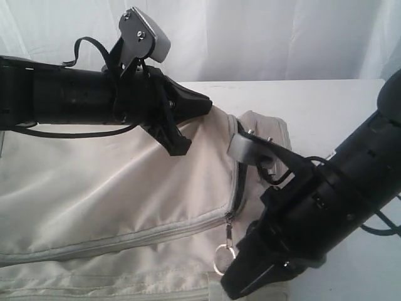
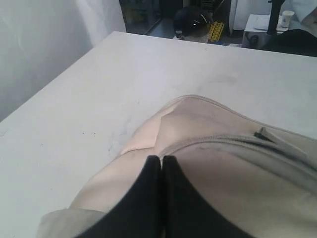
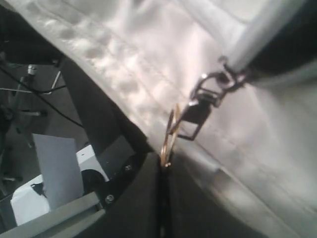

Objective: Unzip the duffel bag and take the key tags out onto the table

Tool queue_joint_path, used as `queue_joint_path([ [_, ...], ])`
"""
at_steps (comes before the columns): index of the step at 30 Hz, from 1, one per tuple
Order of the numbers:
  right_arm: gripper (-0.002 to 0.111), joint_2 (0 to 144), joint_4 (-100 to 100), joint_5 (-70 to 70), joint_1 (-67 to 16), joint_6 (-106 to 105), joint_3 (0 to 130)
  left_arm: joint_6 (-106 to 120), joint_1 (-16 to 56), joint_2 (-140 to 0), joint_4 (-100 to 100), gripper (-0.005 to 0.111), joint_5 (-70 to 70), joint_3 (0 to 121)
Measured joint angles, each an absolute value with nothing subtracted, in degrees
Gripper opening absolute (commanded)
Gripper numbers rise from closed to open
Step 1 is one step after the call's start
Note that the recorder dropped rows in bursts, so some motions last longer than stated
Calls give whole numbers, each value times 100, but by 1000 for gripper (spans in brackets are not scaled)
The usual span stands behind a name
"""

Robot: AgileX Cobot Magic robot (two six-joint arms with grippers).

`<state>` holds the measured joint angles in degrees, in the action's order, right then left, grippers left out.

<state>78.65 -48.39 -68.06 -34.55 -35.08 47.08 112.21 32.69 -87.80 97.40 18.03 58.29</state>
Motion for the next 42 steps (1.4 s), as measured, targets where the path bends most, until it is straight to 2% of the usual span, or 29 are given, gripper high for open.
queue_joint_path([
  [4, 0, 7865, -5511, -6537, -3948, -3747, 4664, 11221, 3269, -8780, 9674, 0, 1862, 5829],
  [8, 0, 7876, -6024, -6923, -4529, -4024, 4613, 11221, 3269, -8780, 9779, 0, 1791, 5844],
  [14, 0, 8065, -6063, -6813, -4853, -4099, 4613, 11221, 3269, -8780, 9779, 0, 1837, 5844],
  [17, 1, 8077, -6063, -6836, -4866, -4139, 4613, 11221, 3269, -8780, 9779, 9, 1881, 5844],
  [22, 14, 8010, -5934, -6941, -4866, -4095, 4943, 11221, 3258, -8780, 9815, 41, 2047, 5863],
  [25, 24, 7788, -5650, -6946, -4739, -4056, 5264, 11221, 3258, -8780, 9829, 54, 2115, 5878],
  [29, 46, 7479, -4813, -6955, -4403, -3737, 5771, 11221, 3258, -8780, 9865, 58, 2115, 5878],
  [31, 52, 7365, -4272, -6955, -4261, -3421, 5978, 11221, 3258, -8780, 9865, 58, 2115, 5878],
  [38, 52, 7084, -2083, -6888, -4169, -2408, 6213, 11221, 3258, -8329, 9850, 58, 2110, 5878],
  [42, 52, 7059, -1427, -6382, -4169, -1881, 6213, 11055, 3258, -7782, 9299, 58, 2110, 5878],
])
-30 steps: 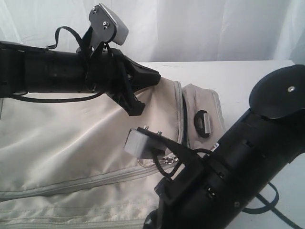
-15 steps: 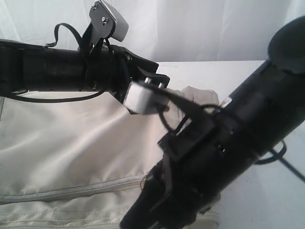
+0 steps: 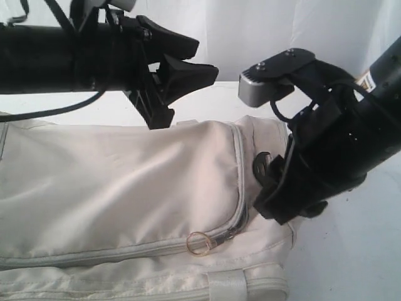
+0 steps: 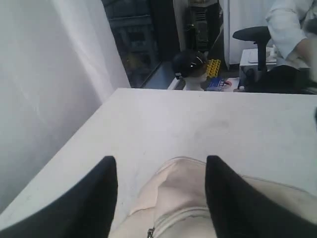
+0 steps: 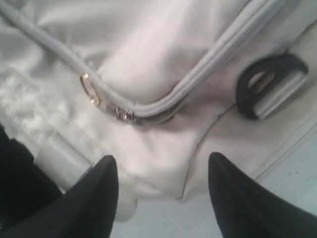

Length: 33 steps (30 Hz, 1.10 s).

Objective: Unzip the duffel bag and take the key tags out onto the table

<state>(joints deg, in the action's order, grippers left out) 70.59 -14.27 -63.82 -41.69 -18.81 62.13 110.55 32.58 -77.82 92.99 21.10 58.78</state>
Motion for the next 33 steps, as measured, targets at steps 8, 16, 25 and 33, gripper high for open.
queue_joint_path([
  [8, 52, 7549, -1463, -5396, -4166, -1210, 6216, 7790, 3258, -7011, 5853, 58, 3410, 5887],
  [16, 50, 8070, -1806, -5122, -4166, -989, 6216, 7138, 3269, -7092, 5631, 58, 4004, 4805],
  [25, 33, 8070, -1817, -4907, -4166, -989, 6216, 9495, 3735, -7837, 6787, 58, 3641, 4624],
  [33, 33, 8070, -1828, -4902, -4166, -989, 6216, 9610, 4018, -8079, 6431, 58, 2710, 4619],
])
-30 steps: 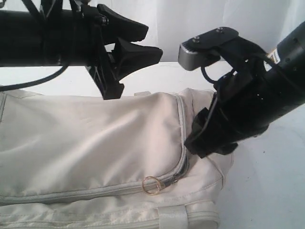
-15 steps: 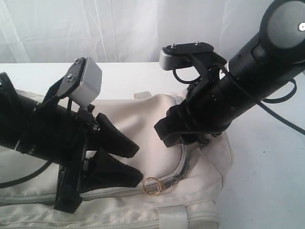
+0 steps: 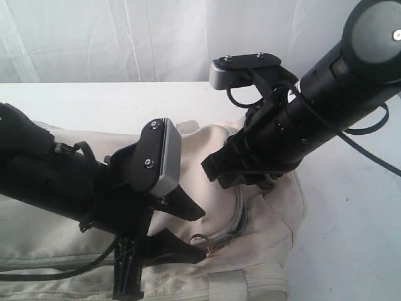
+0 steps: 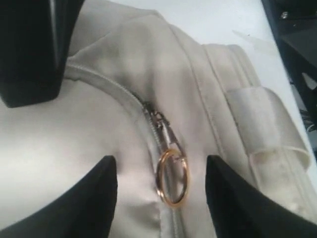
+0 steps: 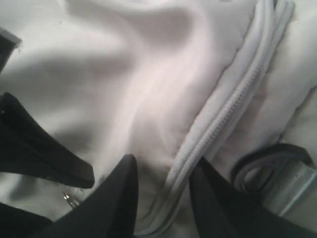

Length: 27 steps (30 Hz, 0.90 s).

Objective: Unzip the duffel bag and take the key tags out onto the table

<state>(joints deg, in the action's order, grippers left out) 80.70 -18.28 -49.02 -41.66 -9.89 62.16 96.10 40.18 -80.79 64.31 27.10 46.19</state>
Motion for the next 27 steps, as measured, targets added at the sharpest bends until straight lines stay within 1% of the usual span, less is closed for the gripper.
queue_joint_path([
  [2, 33, 8070, -1828, -4902, -4166, -989, 6216, 9622, 4047, -8146, 6431, 57, 2536, 4619],
  [5, 33, 8070, -1828, -4902, -4166, -989, 6216, 9622, 4047, -8244, 6431, 52, 2463, 4619],
  [12, 33, 8070, -1828, -4902, -4166, -989, 6216, 9622, 4047, -8417, 6431, 17, 2838, 4619],
  [15, 33, 8070, -1828, -4902, -4166, -989, 6216, 9630, 4047, -8417, 6431, 5, 2904, 4619],
  [17, 33, 8070, -1828, -4902, -4166, -989, 6216, 9630, 4047, -8394, 6431, 0, 2904, 4619],
  [23, 33, 8070, -1828, -4902, -4166, -989, 6216, 9630, 4047, -8139, 6409, 0, 2931, 4619],
  [25, 31, 8070, -1828, -4902, -4166, -989, 6216, 9518, 4047, -8015, 6395, 0, 2918, 4619],
  [27, 24, 8070, -1805, -4902, -4166, -989, 6216, 9214, 4047, -7911, 6277, 0, 2918, 4619],
])
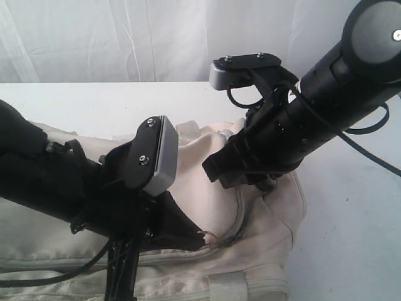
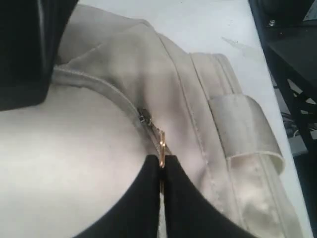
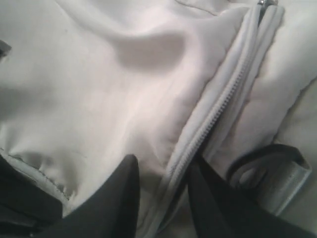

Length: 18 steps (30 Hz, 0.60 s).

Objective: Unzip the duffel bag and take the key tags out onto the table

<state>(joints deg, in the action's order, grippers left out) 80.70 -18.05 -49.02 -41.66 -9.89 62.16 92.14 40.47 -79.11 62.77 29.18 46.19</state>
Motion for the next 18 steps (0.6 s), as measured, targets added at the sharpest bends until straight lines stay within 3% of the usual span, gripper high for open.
queue_joint_path([
  [8, 10, 8070, -1616, -4902, -4166, -989, 6216, 6854, 4047, -7421, 4355, 0, 3336, 4619],
  [11, 1, 8070, -1549, -4842, -4166, -989, 6216, 5953, 4047, -7114, 3718, 0, 3757, 4619],
  [18, 0, 8070, -1070, -4725, -4166, -698, 6216, 4097, 4047, -6182, 2267, 0, 4665, 4619],
])
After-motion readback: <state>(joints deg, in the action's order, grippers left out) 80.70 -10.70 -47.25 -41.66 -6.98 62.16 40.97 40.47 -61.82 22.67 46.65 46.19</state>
